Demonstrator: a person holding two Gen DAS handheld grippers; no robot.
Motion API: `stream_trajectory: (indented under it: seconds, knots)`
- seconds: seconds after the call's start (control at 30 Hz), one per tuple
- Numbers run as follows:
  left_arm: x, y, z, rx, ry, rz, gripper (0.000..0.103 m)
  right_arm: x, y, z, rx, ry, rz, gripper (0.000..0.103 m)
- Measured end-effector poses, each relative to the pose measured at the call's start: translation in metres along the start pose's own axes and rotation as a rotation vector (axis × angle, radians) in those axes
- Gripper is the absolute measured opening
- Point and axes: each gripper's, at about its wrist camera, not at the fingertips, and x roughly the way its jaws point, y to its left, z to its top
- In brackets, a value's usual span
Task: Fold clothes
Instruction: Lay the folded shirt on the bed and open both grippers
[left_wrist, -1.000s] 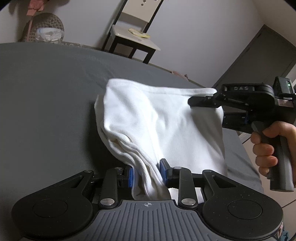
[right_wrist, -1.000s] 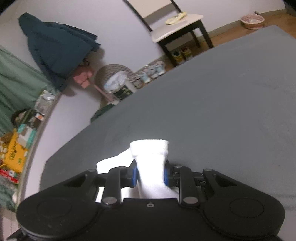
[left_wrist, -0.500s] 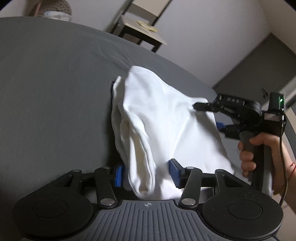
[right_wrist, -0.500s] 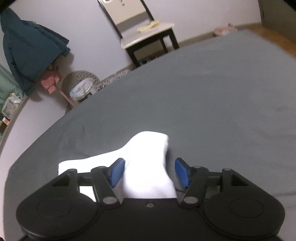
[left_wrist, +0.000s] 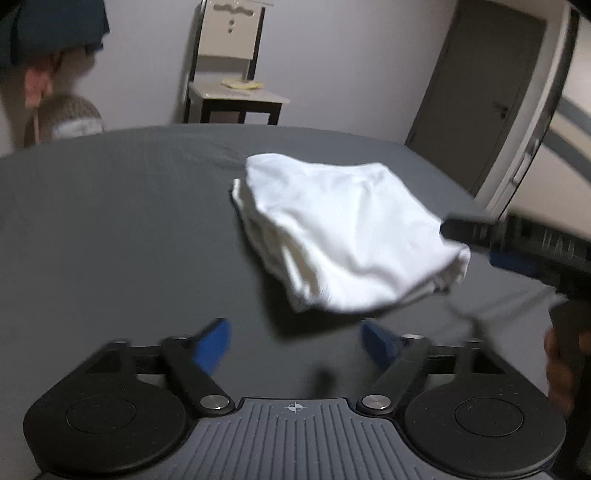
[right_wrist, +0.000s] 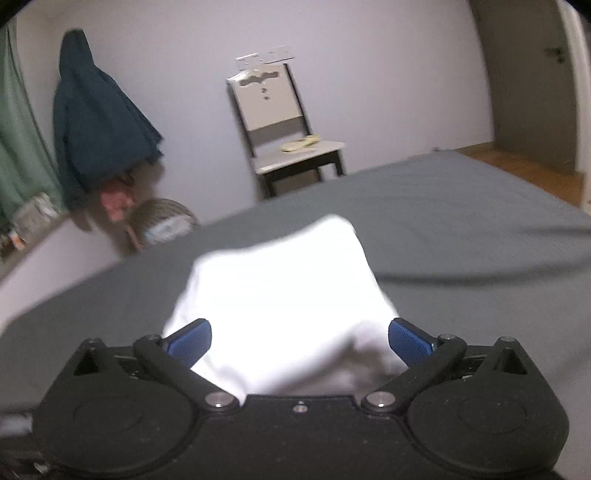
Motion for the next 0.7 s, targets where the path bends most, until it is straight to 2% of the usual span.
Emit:
stream_trajectory:
  seconds: [0.1,0.2,0.33,0.37,0.4,0.57,0.63,0.7]
  knots:
    - [-0.01,0.001,-0.016,0.046,-0.008,0.045,0.09,-0.008,0.015,-0.036,-0.078,-0.043,-0.082,0.103]
    - [-0.007,0.005,-0.026,0.077,0.014,0.095,0.09,-0.004,0.023,-0.055,-0.142,-0.031,-0.1,0.103]
    - [-0.009,0.002,-0.039,0.153,-0.008,0.143,0.091,0.0,0.02,-0.061,-0.14,-0.024,-0.133,0.103]
    - [-0.01,0.001,-0.041,0.175,-0.018,0.154,0.094,-0.001,0.019,-0.062,-0.146,-0.027,-0.139,0.103]
    - [-0.009,0.001,-0.042,0.173,-0.02,0.172,0.103,-0.001,0.018,-0.063,-0.147,-0.027,-0.144,0.103]
    - [-0.007,0.003,-0.047,0.148,-0.067,0.19,0.103,0.005,0.012,-0.067,-0.121,0.009,-0.168,0.103]
    - [-0.002,0.002,-0.044,0.149,-0.072,0.188,0.103,0.004,0.013,-0.066,-0.116,0.005,-0.164,0.103]
    - [0.004,0.0,-0.041,0.15,-0.077,0.187,0.103,-0.005,0.015,-0.064,-0.115,-0.035,-0.139,0.103]
